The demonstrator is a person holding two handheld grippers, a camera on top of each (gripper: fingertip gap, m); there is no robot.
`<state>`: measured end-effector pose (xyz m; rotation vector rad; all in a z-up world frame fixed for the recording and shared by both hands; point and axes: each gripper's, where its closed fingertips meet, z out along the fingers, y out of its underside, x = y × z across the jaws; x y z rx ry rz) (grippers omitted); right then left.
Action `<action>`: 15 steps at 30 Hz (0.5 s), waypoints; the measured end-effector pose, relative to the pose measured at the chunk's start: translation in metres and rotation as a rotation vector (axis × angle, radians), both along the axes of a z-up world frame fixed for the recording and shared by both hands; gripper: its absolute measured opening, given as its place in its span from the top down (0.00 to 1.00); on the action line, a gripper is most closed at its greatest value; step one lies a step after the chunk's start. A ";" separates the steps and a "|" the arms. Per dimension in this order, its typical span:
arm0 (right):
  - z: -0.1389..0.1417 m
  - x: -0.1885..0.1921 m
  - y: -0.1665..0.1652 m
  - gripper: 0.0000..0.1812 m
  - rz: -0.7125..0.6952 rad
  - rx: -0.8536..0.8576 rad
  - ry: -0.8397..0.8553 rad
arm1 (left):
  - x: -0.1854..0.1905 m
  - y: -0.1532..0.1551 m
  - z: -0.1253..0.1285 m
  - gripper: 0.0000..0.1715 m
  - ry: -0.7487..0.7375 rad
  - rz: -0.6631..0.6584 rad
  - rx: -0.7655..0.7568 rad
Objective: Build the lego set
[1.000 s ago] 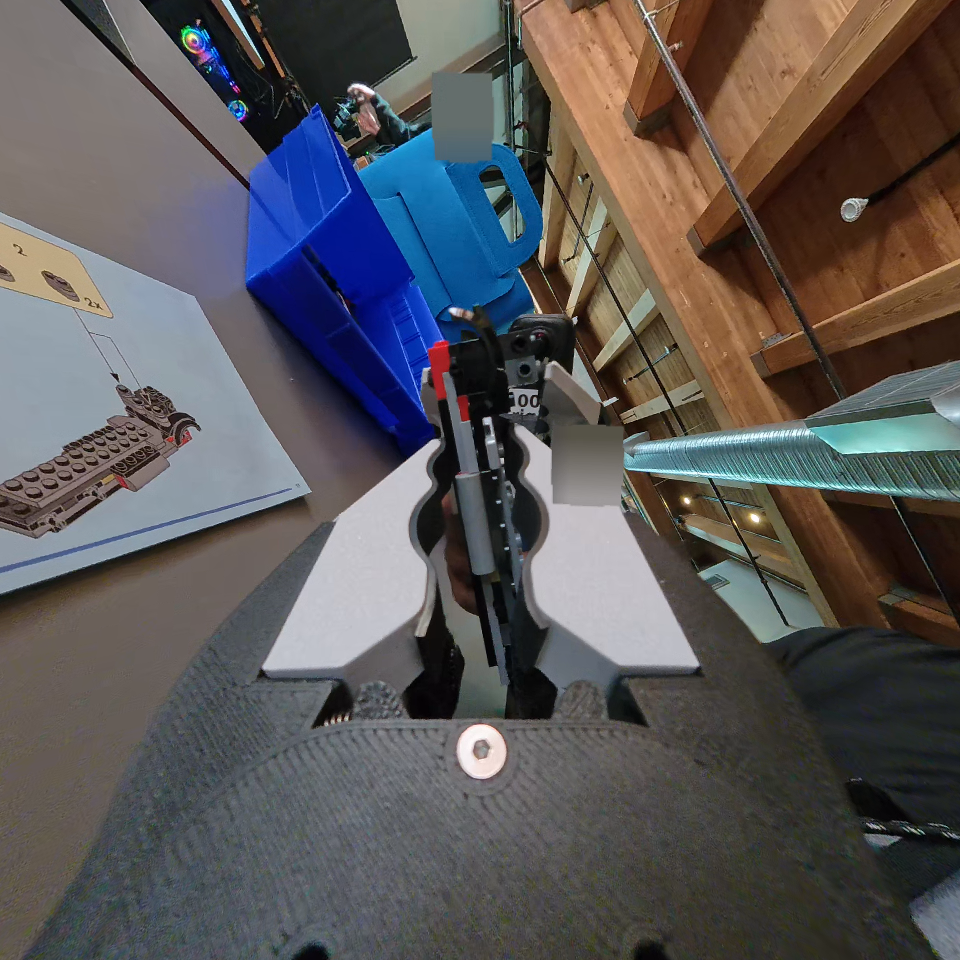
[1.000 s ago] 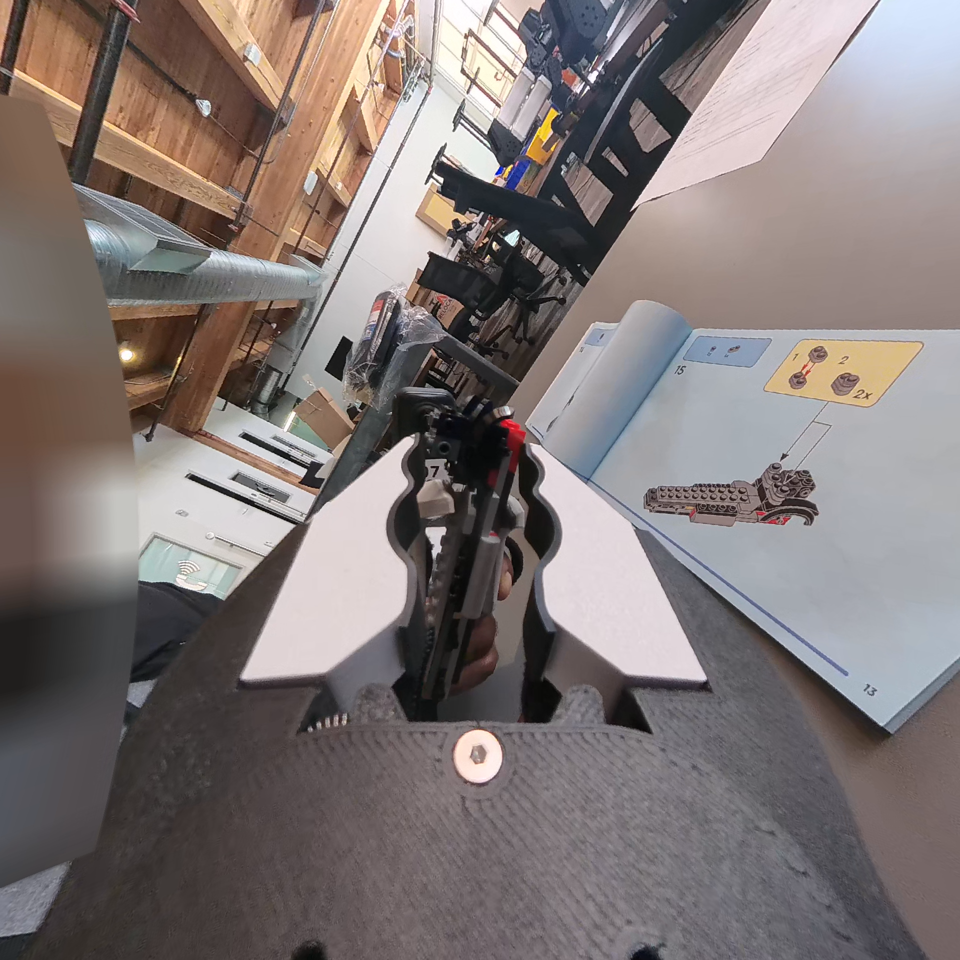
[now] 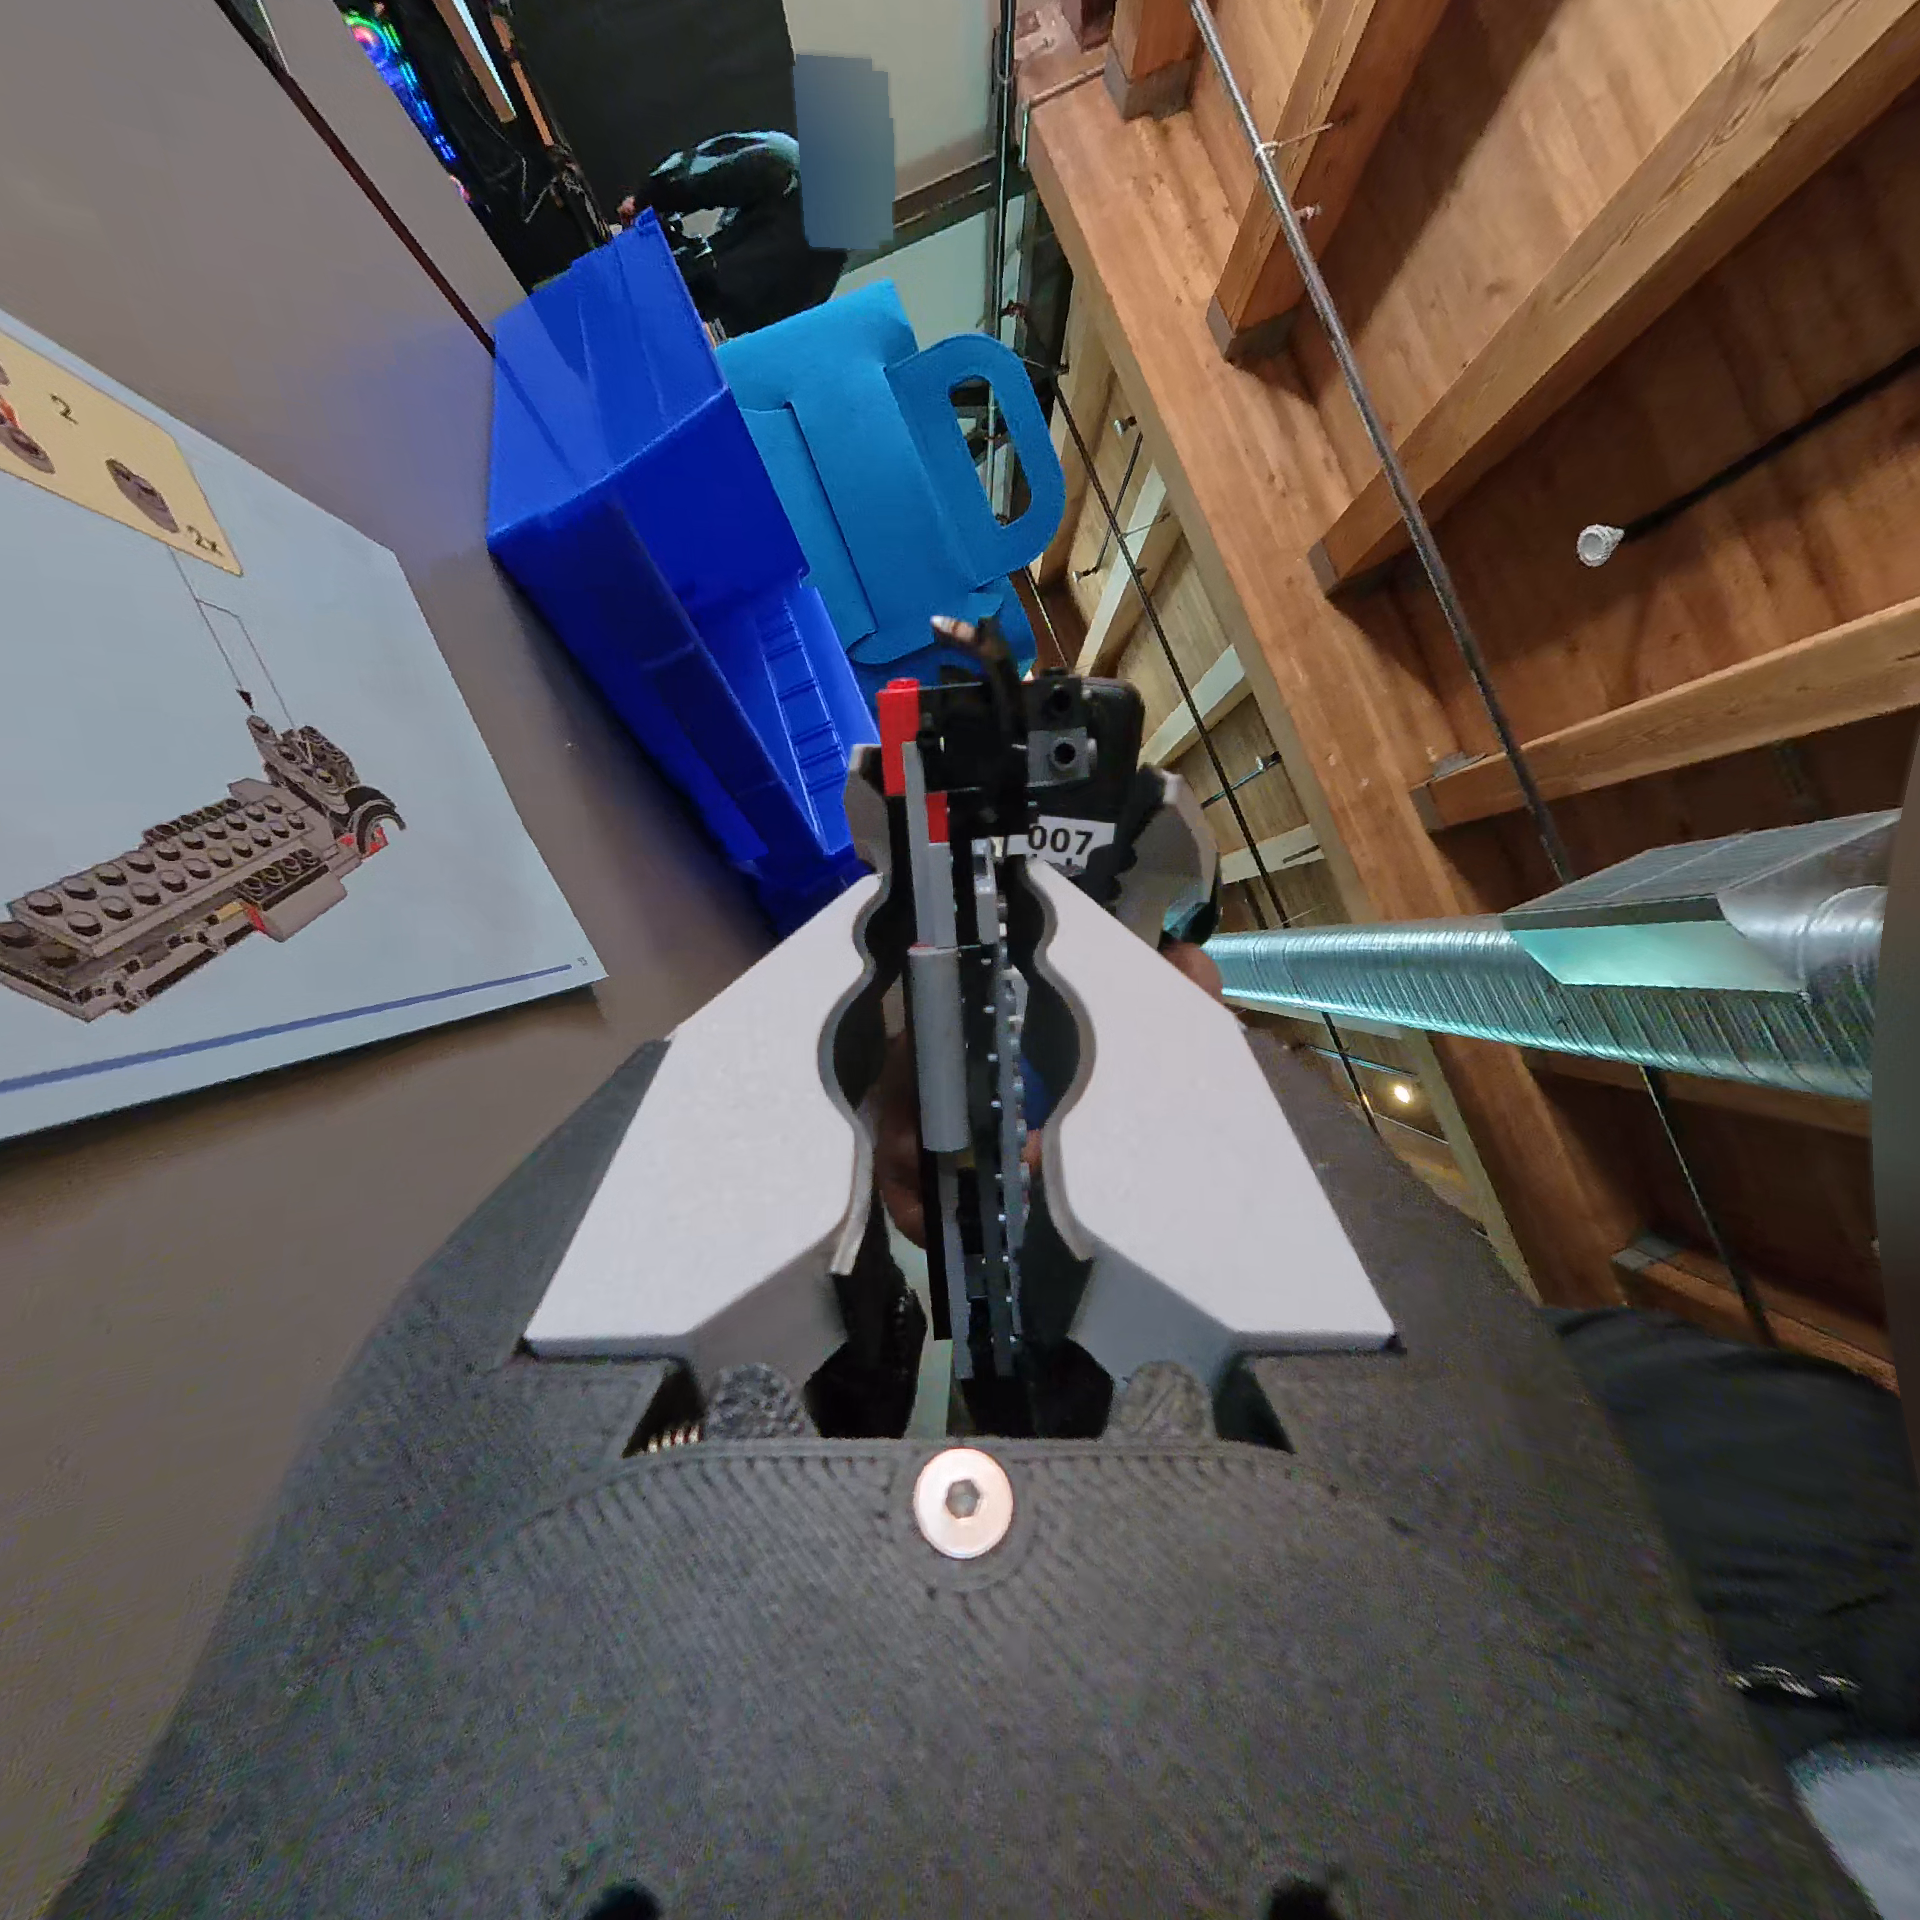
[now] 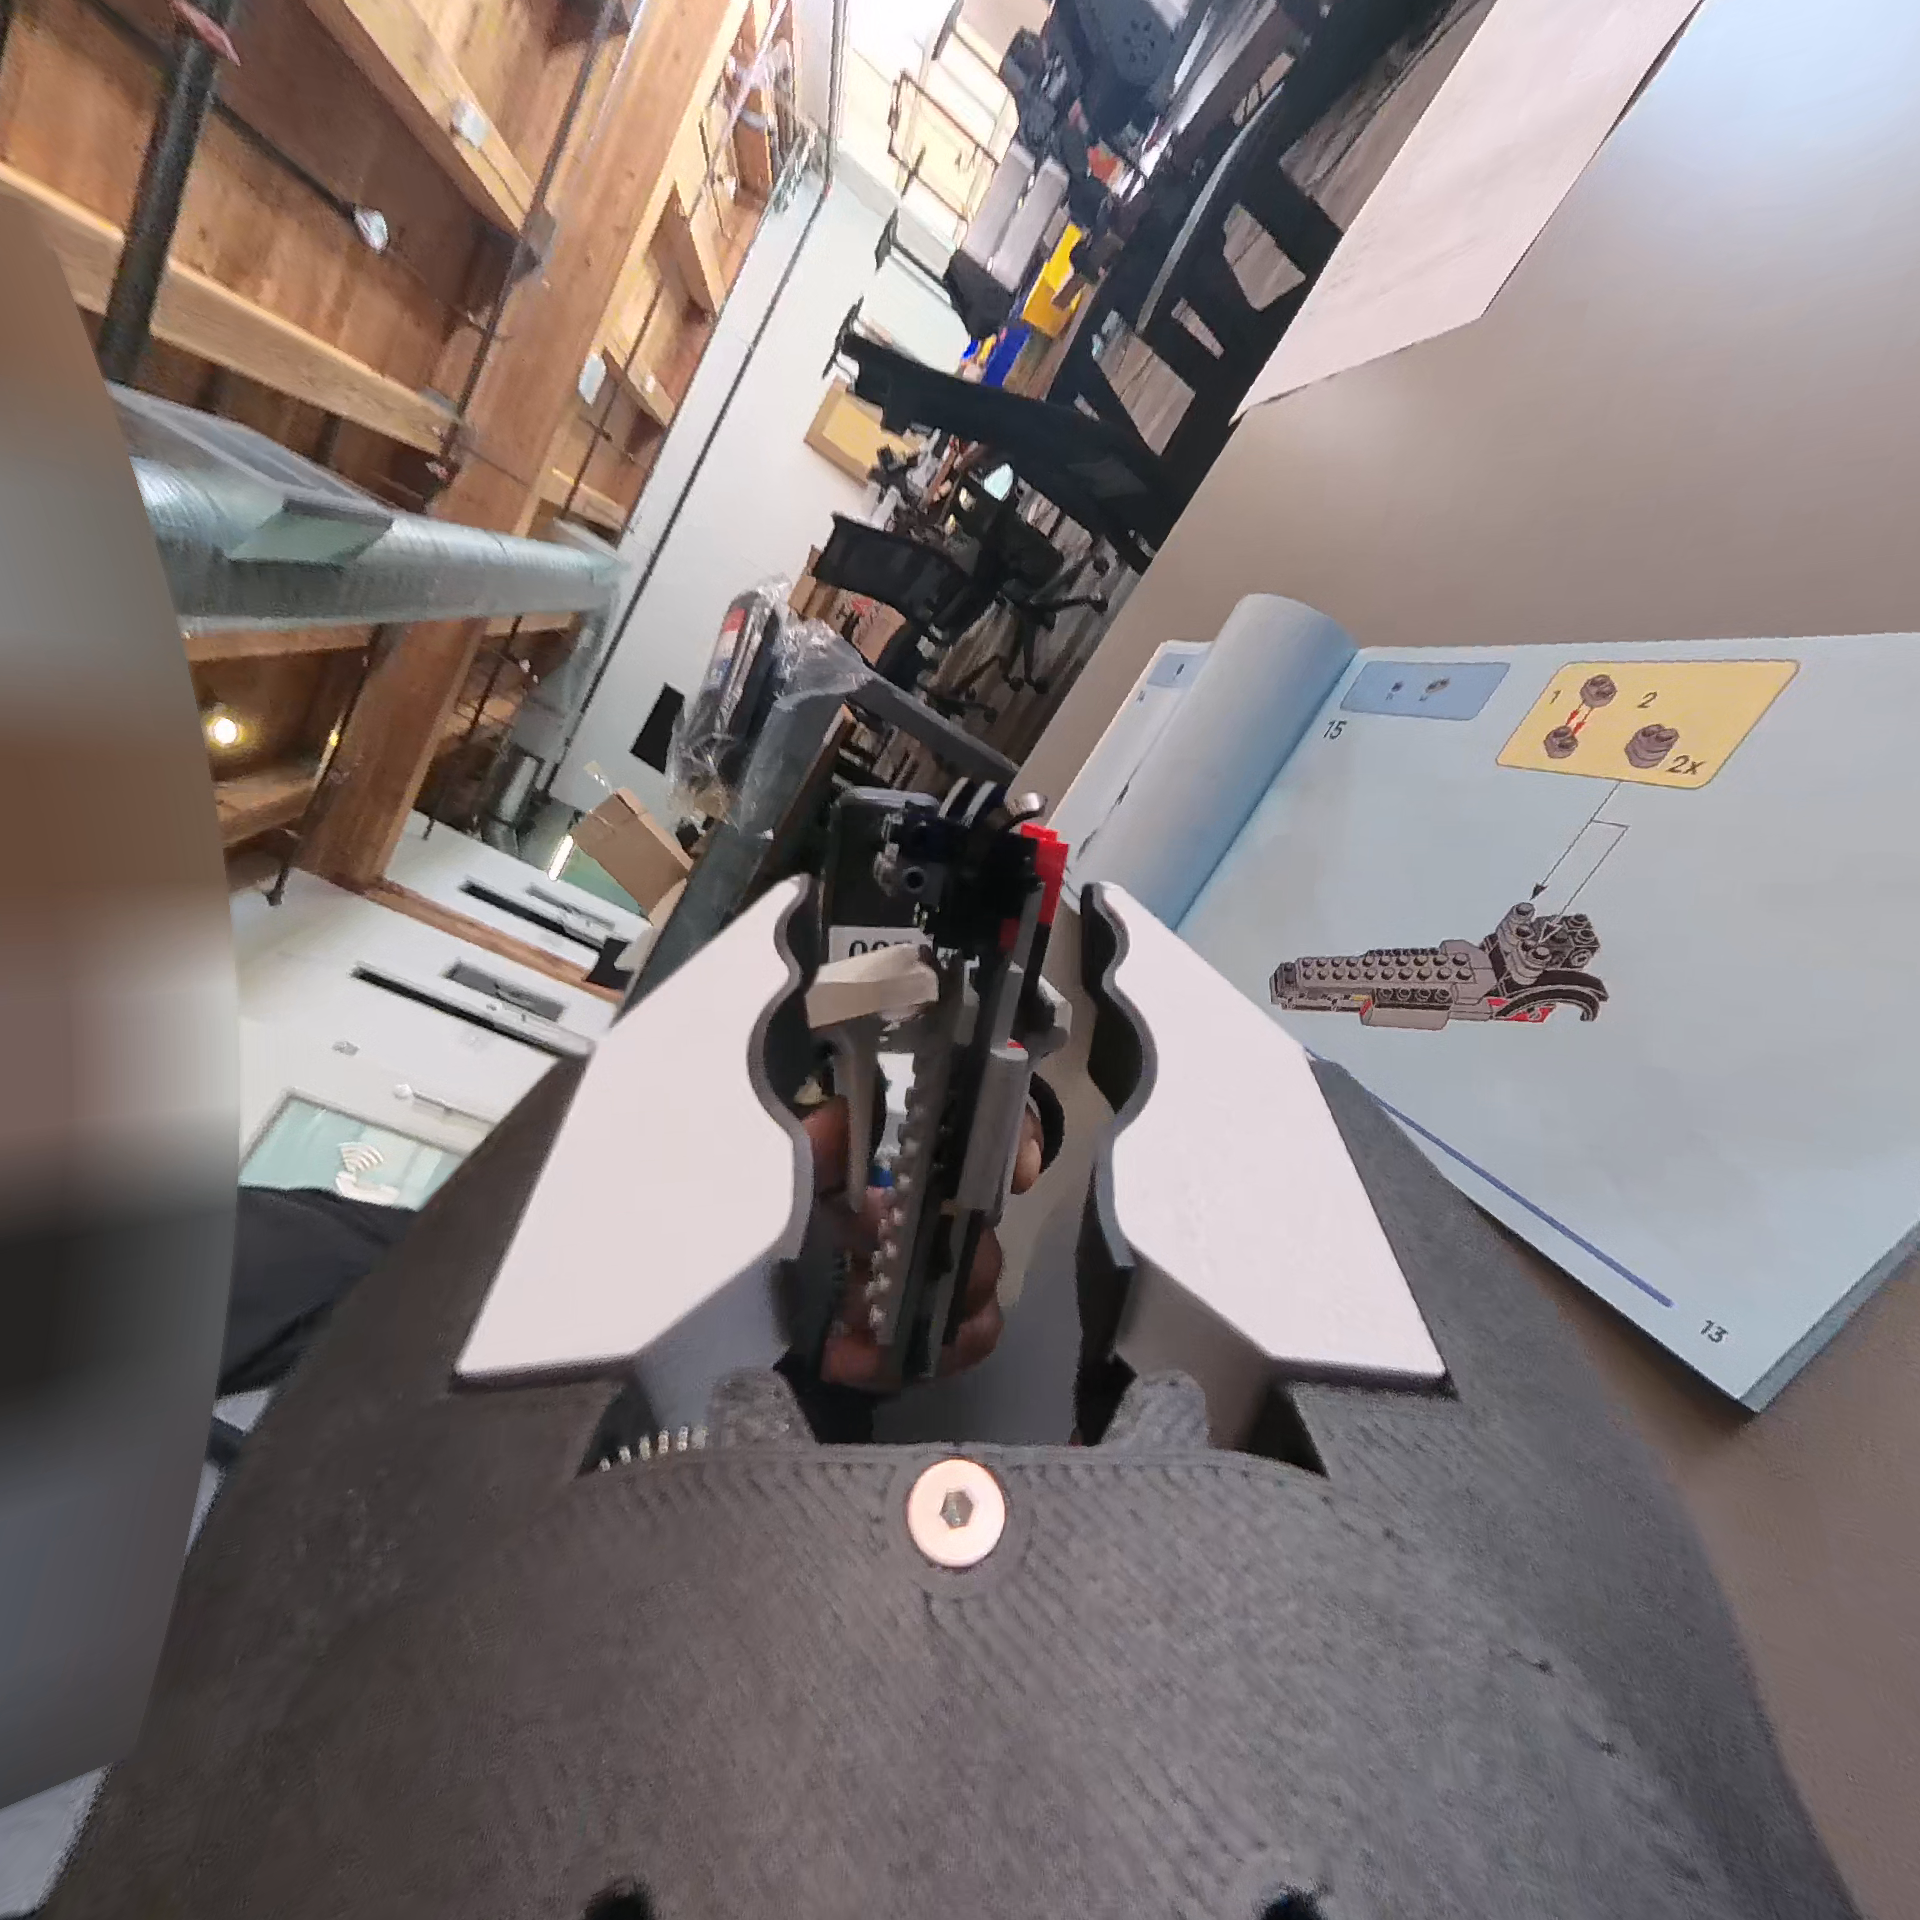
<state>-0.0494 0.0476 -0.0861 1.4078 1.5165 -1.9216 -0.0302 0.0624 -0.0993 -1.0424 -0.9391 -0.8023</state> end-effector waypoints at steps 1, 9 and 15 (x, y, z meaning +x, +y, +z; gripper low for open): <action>0.000 -0.001 0.001 0.71 -0.009 -0.005 -0.003 | 0.000 0.000 0.000 0.89 0.004 -0.001 -0.003; -0.005 0.001 0.015 0.71 -0.046 0.004 -0.021 | 0.008 0.009 -0.002 0.89 -0.007 -0.035 -0.012; -0.012 0.020 0.067 0.68 -0.142 0.103 0.081 | 0.020 0.032 -0.015 0.89 -0.032 -0.121 -0.068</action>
